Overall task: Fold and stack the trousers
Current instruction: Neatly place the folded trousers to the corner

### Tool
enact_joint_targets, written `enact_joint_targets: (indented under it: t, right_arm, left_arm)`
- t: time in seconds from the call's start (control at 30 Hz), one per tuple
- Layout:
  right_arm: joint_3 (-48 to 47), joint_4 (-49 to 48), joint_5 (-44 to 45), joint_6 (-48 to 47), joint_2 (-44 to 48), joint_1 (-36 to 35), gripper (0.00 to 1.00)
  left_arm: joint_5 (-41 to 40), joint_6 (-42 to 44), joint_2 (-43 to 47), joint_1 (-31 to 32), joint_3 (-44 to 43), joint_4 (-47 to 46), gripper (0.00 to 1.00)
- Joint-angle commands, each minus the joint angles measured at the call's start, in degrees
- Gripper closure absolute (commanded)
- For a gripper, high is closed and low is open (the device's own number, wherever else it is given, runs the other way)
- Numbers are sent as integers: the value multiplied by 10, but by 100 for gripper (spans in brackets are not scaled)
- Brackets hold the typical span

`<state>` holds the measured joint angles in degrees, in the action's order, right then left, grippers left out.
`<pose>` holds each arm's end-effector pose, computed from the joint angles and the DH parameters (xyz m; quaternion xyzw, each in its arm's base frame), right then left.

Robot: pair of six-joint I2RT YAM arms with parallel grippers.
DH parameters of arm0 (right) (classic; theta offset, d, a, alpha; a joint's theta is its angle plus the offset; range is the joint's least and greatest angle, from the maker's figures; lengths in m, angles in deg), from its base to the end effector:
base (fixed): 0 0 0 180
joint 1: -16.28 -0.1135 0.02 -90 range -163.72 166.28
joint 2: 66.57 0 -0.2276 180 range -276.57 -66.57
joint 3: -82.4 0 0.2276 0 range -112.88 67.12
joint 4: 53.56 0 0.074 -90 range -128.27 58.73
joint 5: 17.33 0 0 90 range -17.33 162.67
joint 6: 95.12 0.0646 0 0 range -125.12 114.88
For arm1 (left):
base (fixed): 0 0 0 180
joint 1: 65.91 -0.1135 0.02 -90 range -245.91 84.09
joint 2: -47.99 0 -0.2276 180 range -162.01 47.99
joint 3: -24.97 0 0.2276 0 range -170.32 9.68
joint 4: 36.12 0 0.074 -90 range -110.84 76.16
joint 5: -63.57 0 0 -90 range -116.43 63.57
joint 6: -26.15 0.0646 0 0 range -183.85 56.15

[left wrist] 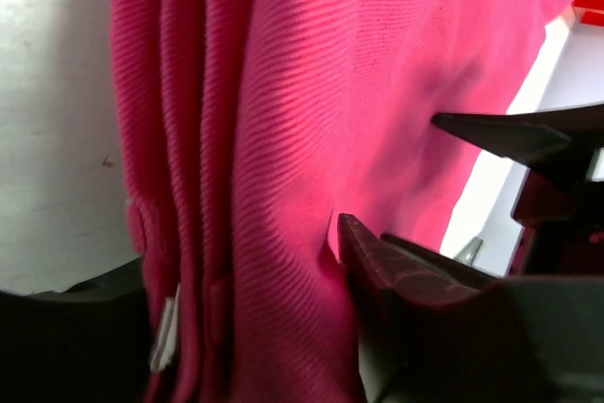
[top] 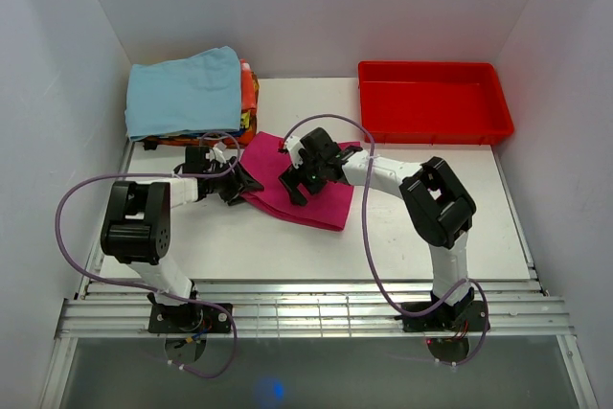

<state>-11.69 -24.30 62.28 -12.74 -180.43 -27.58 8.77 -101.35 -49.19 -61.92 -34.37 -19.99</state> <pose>0.2922 0.2969 0.1408 -0.4337 0.8266 0.1890 0.3049 0.2994 -0.0582 0.0972 -0.1718 0.8949 -0.3733 0.1738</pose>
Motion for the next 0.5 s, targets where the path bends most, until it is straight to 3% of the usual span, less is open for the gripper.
enact_joint_targets:
  t: [0.0, 0.1, 0.17, 0.3, 0.33, 0.4, 0.47]
  right_arm:
    - [4, 22, 30, 16, -7, 4, 7]
    - [7, 18, 23, 17, -5, 4, 7]
    - [8, 18, 17, 17, -5, 4, 7]
    - [8, 19, 13, 17, -7, 4, 8]
    - [8, 20, 13, 17, -7, 4, 8]
    - [10, 21, 11, 17, -5, 3, 8]
    - [10, 21, 1, 17, 5, 4, 5]
  left_arm:
    - [13, -2, 17, -7, 21, 3, 34]
    - [14, -13, 23, -9, 40, -36, 27]
    - [24, -20, 17, -9, 42, -49, 30]
    - [34, -33, 4, -9, 40, -85, 55]
    - [36, -35, 4, -8, 36, -87, 76]
    - [35, -36, 10, -8, 32, -89, 93]
    - [43, -28, 23, -7, 21, -89, 100]
